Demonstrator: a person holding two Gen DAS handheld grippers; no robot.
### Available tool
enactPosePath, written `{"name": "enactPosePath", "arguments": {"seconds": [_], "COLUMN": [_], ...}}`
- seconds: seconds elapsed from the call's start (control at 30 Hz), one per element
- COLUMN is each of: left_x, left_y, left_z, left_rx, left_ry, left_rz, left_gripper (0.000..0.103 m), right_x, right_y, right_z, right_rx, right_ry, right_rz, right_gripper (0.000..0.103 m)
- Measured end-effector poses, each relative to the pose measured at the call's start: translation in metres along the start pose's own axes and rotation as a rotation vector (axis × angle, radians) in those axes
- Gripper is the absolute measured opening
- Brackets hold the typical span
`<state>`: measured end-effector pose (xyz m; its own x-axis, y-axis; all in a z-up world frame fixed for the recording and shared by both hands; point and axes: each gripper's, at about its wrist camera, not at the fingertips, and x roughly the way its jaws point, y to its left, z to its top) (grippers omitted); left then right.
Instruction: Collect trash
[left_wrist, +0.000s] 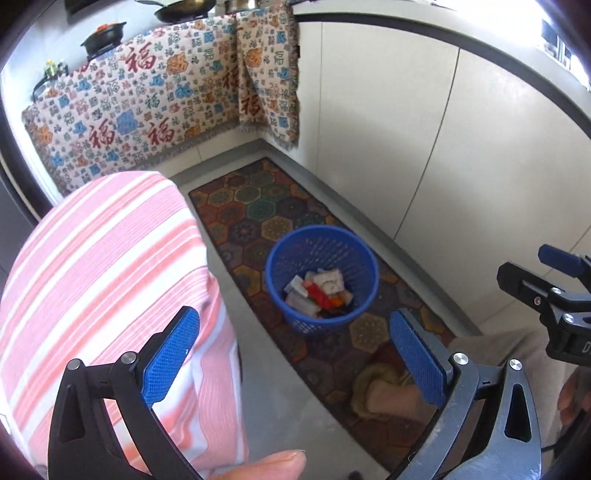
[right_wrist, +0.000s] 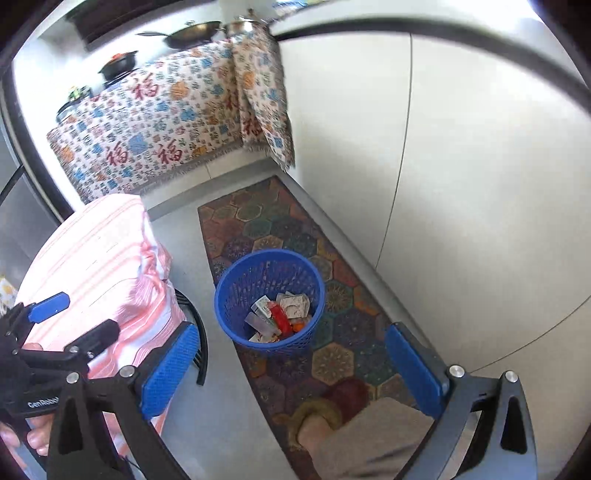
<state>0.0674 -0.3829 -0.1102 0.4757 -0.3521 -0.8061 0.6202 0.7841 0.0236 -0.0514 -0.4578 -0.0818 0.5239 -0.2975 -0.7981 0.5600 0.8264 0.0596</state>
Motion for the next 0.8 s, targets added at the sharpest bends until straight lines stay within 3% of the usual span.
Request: {"name": "enactPosePath", "arguments": {"seconds": [0.23, 0.37, 0.8], "left_x": [-0.014, -0.022, -0.028], "left_y": [0.003, 0.01, 0.009], "left_z": [-0.003, -0.009, -0.009], "left_rx": [-0.017, -0.05, -0.055], "left_ry": [0.017, 0.005, -0.013], "left_rz": [0.042, -0.003, 0.03], "left_gripper": [0.103, 0.102, 0.102], "right_x": [-0.027, -0.034, -0.047], "right_y": [0.019, 0.029, 0.044], "right_z": [-0.003, -0.009, -0.017], "right_rx": [-0.037, -0.066, -0.098], "right_ry": [-0.017, -0.017, -0.031], "right_rz": [-0.014, -0.012, -0.001], "right_gripper": [0.103, 0.103, 0.103]}}
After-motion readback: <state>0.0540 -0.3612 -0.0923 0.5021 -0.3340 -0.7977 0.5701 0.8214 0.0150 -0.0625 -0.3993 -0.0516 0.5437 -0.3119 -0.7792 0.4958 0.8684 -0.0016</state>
